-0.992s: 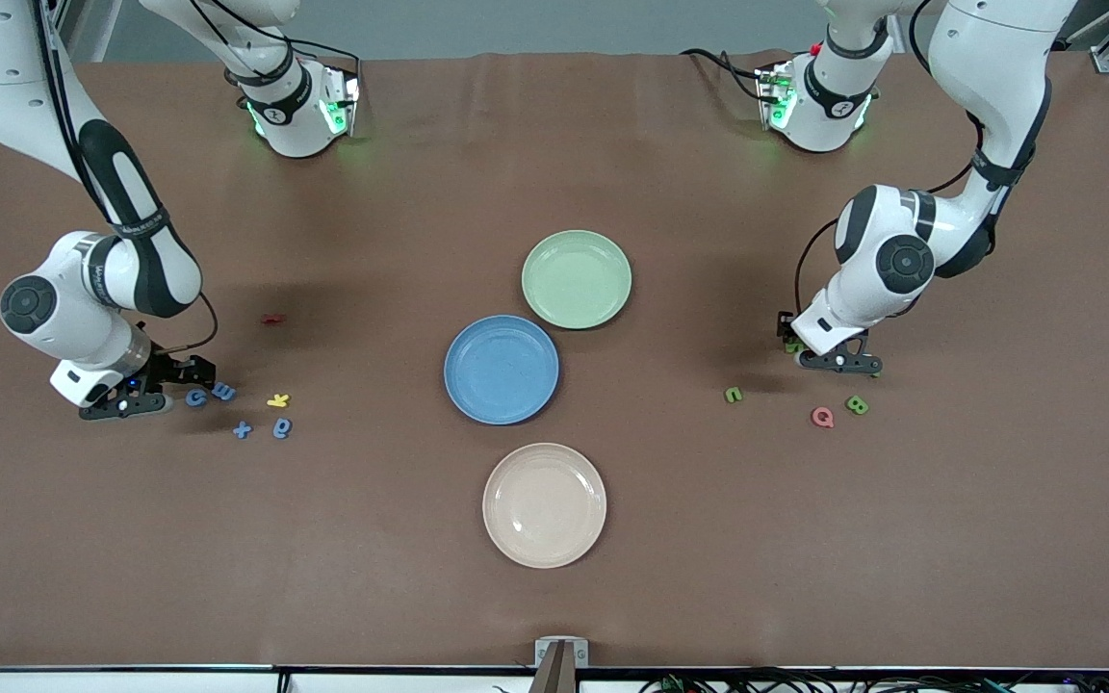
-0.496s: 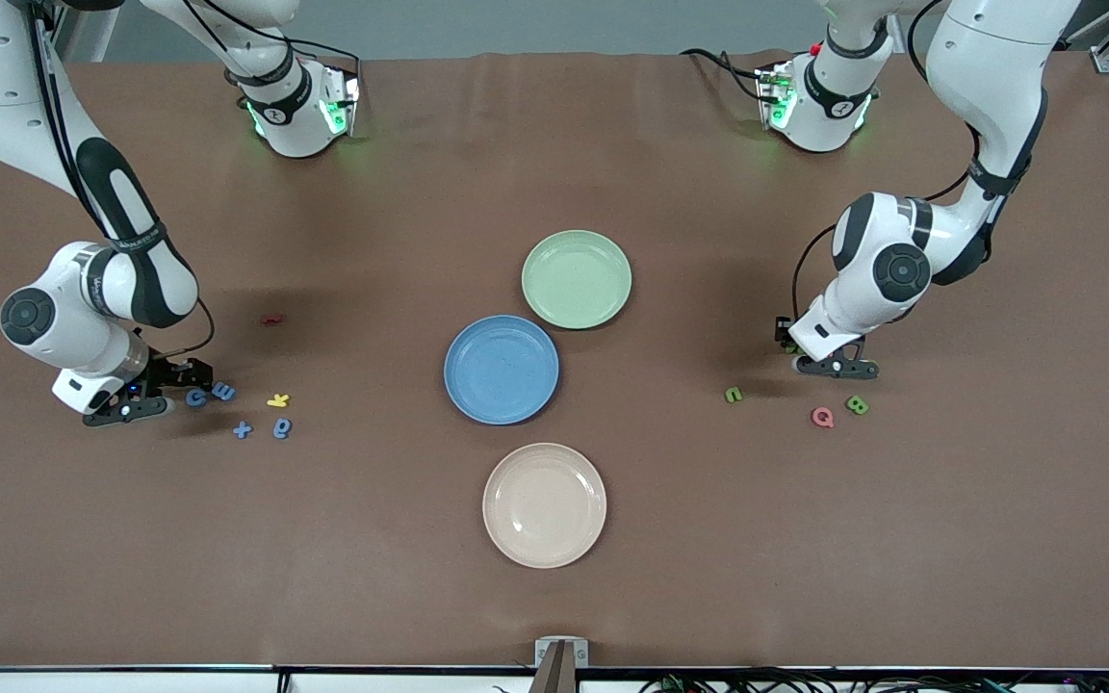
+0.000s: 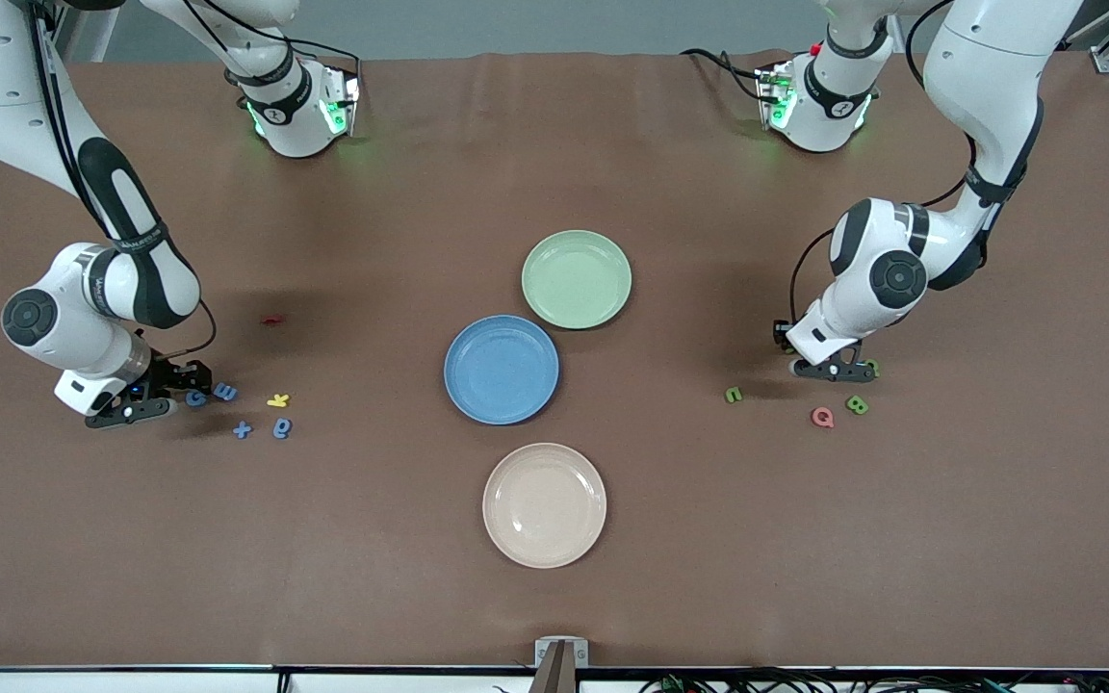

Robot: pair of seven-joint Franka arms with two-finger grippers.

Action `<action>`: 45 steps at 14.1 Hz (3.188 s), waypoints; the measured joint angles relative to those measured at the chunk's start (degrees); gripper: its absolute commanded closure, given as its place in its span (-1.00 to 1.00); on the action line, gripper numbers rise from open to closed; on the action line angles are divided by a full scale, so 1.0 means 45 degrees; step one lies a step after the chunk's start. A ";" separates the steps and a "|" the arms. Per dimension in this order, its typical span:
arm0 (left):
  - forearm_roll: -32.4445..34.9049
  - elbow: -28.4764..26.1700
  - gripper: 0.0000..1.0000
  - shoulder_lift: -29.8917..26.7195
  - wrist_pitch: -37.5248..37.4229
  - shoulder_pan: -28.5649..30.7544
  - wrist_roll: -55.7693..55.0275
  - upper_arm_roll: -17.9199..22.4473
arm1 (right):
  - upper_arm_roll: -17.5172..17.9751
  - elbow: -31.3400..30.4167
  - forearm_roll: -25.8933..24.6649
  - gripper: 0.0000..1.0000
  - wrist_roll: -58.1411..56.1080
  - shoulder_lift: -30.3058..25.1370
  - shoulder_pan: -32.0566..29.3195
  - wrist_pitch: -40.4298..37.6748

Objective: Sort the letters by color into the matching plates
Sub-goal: 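Grasp the green N with the left gripper while the right gripper grasps the blue c, then drop the N on the green plate while the right gripper drops c on blue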

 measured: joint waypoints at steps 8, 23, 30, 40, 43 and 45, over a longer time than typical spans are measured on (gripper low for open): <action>0.0000 0.0512 0.98 -0.0616 -0.0726 0.0009 0.0000 -0.0203 | 0.0037 0.0639 0.0004 0.58 -0.0070 0.0245 0.0003 -0.0009; -0.0013 0.2261 1.00 -0.0573 -0.3090 -0.1713 -0.7711 -0.4290 | 0.0271 0.3386 0.0045 0.62 0.6104 -0.2029 0.5002 -0.6442; -0.0015 0.3316 0.23 0.1171 -0.2071 -0.4105 -1.2410 -0.4331 | 0.0324 0.3426 0.0952 0.62 1.0835 -0.1685 0.9591 -0.5630; 0.0049 0.3878 -1.00 0.1410 -0.1666 -0.2664 -1.2713 -0.4152 | 0.0287 0.3512 0.2119 0.60 1.0883 0.0940 1.0895 -0.2547; 0.0089 0.3908 -1.00 0.1081 -0.1702 -0.1185 -1.0918 -0.4123 | 0.0285 0.3542 0.2122 0.50 1.0883 0.1241 1.1099 -0.2300; 0.0553 0.3903 -0.99 0.1031 -0.1713 -0.0267 -0.9769 -0.4103 | 0.0284 0.3564 0.2123 -0.30 1.0883 0.1277 1.1203 -0.2279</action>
